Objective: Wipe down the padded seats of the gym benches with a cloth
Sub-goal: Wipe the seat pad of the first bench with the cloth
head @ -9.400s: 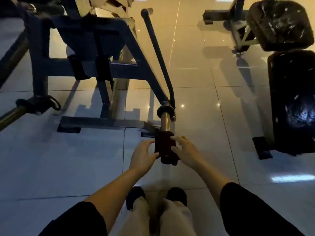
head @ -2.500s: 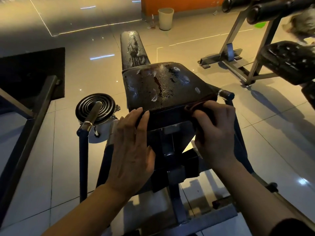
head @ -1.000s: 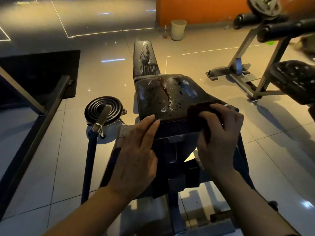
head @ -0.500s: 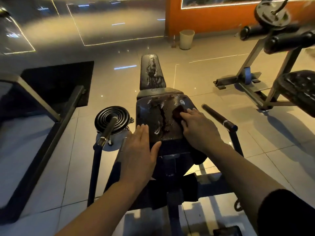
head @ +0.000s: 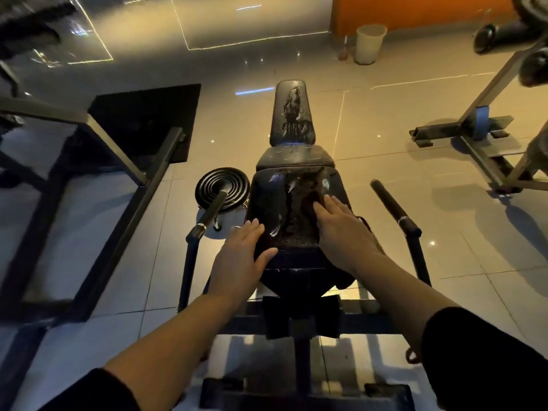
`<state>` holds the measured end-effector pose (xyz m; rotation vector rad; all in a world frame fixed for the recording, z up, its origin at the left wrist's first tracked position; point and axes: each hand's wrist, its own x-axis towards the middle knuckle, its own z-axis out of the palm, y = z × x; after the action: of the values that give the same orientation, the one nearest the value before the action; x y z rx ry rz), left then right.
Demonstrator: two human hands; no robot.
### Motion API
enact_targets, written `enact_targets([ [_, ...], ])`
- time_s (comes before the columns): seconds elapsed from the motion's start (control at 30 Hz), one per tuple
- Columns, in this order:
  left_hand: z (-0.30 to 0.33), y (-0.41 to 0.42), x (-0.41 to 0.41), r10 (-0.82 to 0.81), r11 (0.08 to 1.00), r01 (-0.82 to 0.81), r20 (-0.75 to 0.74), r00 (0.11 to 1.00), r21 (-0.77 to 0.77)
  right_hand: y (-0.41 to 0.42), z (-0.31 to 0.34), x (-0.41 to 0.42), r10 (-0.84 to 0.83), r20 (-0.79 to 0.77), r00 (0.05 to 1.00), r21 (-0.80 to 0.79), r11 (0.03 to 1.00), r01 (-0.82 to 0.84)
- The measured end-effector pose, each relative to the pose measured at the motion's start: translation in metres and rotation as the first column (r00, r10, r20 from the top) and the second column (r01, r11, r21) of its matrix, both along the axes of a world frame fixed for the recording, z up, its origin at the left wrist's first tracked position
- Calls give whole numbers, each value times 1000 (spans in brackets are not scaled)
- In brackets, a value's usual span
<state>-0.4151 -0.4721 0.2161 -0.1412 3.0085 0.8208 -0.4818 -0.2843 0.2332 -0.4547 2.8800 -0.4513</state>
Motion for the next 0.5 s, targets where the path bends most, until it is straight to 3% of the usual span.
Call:
enact_targets([
  [0.2,2,4,0,8,1000,-8,33,999,-5,-26,-3,-25,-21,37,999,-12,1000,22],
  [0.37,7,0,-2,-18,1000,18,34,999,1,-2,1,9,206,30,978,-20,978,-206],
  [0.5,2,-5,-3,-36,999,36,-24,999,23,21,5,1,139,90,986,-11,990,-139],
])
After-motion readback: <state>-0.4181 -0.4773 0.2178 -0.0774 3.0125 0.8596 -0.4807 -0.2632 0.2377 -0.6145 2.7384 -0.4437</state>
